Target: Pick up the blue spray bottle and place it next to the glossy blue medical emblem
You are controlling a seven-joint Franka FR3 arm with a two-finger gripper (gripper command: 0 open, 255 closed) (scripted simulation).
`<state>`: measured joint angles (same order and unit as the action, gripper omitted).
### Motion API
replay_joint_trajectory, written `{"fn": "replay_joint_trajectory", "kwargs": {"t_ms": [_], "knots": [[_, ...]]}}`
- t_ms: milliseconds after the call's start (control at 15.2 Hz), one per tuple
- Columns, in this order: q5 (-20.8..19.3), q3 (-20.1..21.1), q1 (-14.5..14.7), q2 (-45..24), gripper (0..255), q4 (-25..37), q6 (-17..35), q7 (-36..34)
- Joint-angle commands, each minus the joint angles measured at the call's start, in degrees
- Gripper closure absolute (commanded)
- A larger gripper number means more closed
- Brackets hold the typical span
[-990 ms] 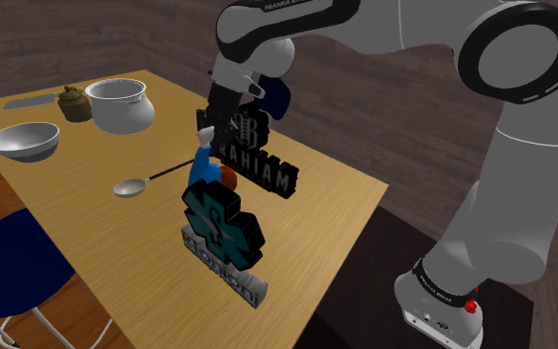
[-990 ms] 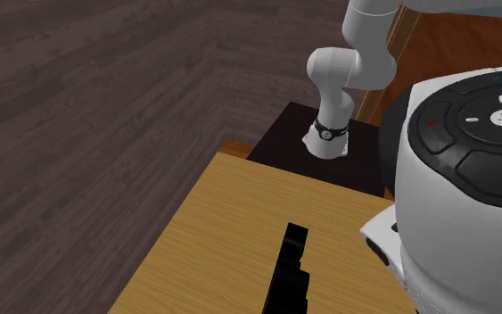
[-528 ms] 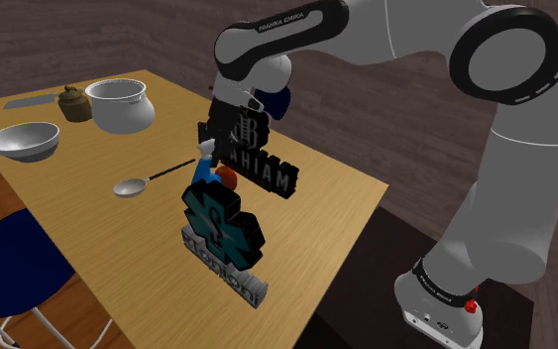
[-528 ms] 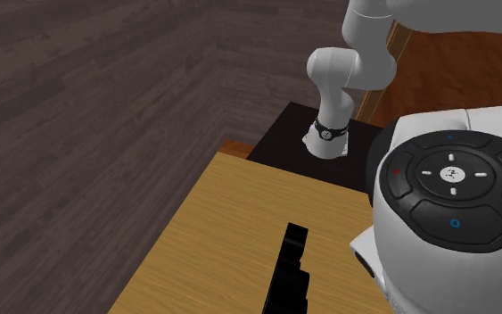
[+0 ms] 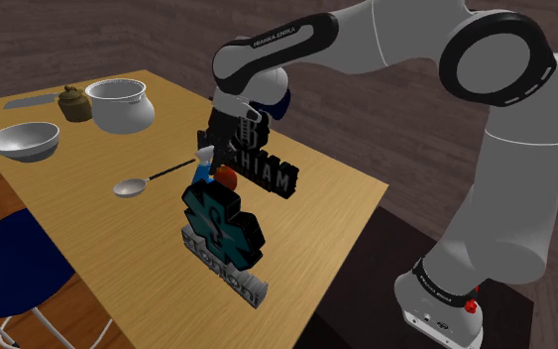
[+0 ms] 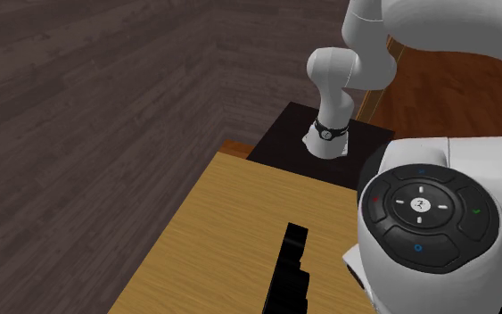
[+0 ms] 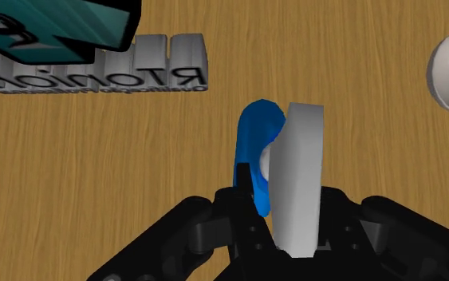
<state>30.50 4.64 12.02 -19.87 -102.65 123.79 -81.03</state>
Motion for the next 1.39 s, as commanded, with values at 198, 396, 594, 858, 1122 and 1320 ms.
{"fn": "replay_joint_trajectory", "kwargs": {"t_ms": [198,396,594,858,1122,1320], "knots": [[0.8,0.2,0.0,-2.3,255,-2.2,2.8,1.8],[1.3,0.3,0.1,-3.5,255,-2.6,4.4,2.8],[1.4,0.2,0.1,-3.5,255,-2.6,4.3,2.8],[1.4,0.2,0.2,-3.5,255,-2.6,4.3,2.8],[0.4,-0.5,-0.5,-6.4,0,2.4,1.9,2.4],[1.2,0.6,-0.2,-3.5,0,-2.7,4.4,2.7]]}}
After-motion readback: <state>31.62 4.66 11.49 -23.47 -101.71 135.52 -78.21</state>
